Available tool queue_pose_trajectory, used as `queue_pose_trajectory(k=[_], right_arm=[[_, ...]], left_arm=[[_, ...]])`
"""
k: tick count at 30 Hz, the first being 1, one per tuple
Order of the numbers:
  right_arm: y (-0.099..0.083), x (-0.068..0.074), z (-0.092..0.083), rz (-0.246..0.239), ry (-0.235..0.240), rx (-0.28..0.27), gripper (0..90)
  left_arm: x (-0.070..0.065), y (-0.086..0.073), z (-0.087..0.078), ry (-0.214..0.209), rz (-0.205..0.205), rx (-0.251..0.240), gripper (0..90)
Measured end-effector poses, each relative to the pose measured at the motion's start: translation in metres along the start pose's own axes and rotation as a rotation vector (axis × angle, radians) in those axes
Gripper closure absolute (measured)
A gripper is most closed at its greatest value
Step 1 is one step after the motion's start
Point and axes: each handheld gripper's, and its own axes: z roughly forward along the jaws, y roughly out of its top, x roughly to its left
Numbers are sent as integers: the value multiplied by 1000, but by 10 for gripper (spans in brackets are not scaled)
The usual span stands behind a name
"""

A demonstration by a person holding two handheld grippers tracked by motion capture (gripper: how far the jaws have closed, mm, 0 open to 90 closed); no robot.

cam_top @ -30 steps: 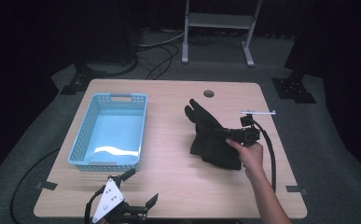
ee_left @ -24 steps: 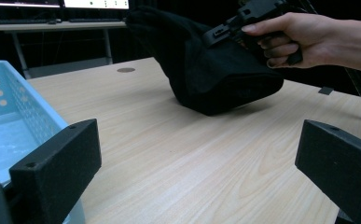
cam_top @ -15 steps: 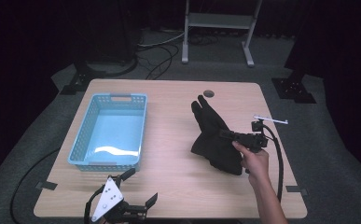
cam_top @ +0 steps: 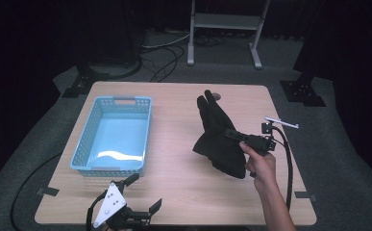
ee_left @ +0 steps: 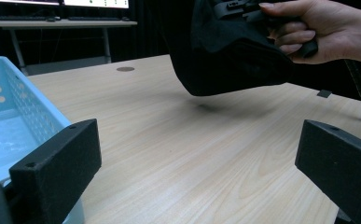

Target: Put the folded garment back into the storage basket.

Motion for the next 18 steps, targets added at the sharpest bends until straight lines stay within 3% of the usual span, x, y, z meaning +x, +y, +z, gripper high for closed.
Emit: queue_pose_trajectory(k=[7,10,18], right_arm=[[5,9,-1,-4,-11,-8,733],[5,11,1,16,-17,-11,733],[5,20,12,26,-18,4,732]], left_arm=[[-1,0,0,-6,-7,-1,0],[-1,0,0,-6,-5,-4,0],[0,0,-1,-9,-10,-2,0]])
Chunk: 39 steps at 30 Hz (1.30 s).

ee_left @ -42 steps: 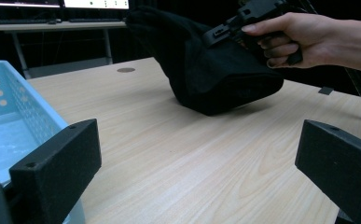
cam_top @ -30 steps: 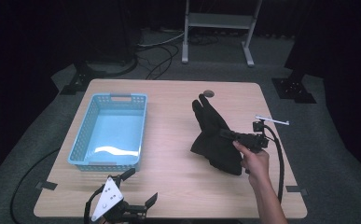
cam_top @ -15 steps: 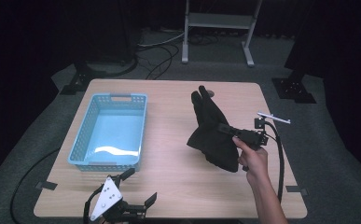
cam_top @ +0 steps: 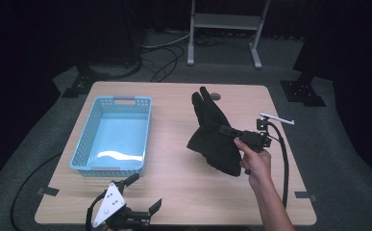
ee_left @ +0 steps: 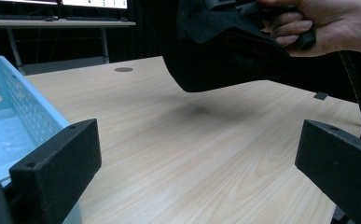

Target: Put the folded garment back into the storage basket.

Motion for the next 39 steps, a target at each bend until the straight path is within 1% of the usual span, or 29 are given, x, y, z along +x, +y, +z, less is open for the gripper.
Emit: queue_pose_trajectory(k=[4,7,9,17,21,26,30,34,39], right_arm=[[2,10,11,-23,1,21,731],[3,13,17,-26,8,29,731],[4,15,22,-16,23,34,731],[9,26,38,-27,29,63,730],[11,32,45,-36,22,78,730],[13,38,55,-42,19,96,730],[15,43,65,-55,3,119,729],[17,48,75,-55,11,127,729],[20,56,87,-66,6,143,729]], left_arm=[[0,0,-1,1,0,-5,0],[0,0,-1,0,-2,-4,0],[0,0,-1,-1,0,-3,0],[0,0,0,-6,-7,-1,0],[0,0,0,-7,-4,1,0],[1,-1,0,-15,-14,4,0],[2,0,-1,-13,-16,-1,0],[2,0,-1,-14,-19,0,0],[3,0,-1,-14,-20,-2,0]])
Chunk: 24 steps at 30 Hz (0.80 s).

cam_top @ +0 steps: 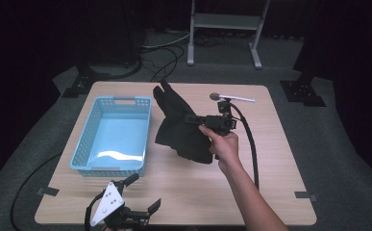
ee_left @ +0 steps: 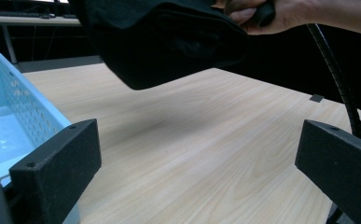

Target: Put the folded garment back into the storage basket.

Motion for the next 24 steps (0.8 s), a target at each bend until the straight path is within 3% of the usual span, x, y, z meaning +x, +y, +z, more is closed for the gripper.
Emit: queue_pose_trajectory(k=[5,24], right_arm=[[5,8,11,-10,-29,9,729],[19,32,43,-28,-16,22,728]], left_arm=[[0,0,-1,0,-1,-3,0],[-1,1,-1,-1,4,-4,0]])
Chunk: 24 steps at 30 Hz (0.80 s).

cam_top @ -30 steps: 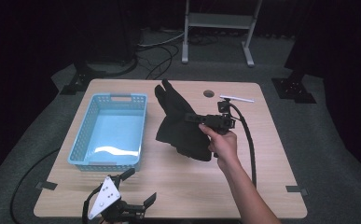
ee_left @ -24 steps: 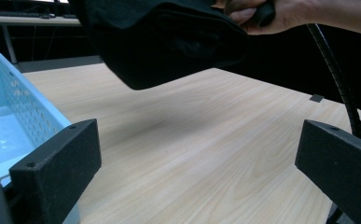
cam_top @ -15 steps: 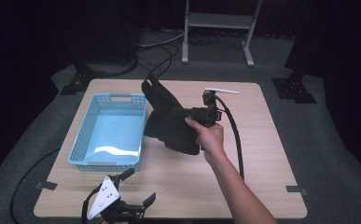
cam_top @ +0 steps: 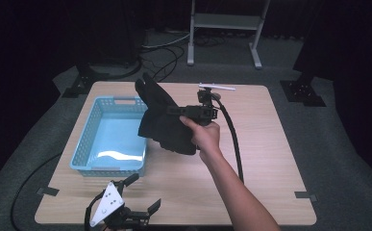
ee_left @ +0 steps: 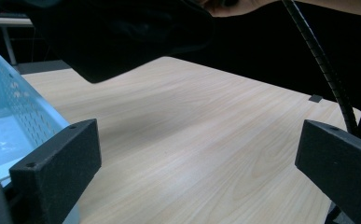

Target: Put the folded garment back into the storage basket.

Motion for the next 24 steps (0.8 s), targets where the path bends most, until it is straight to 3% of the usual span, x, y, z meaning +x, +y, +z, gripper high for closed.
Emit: queue_pose_trajectory(k=[24], right_arm=[[17,29,39,-39,12,13,726]], left_arm=[[1,1,-1,2,1,-7,0]])
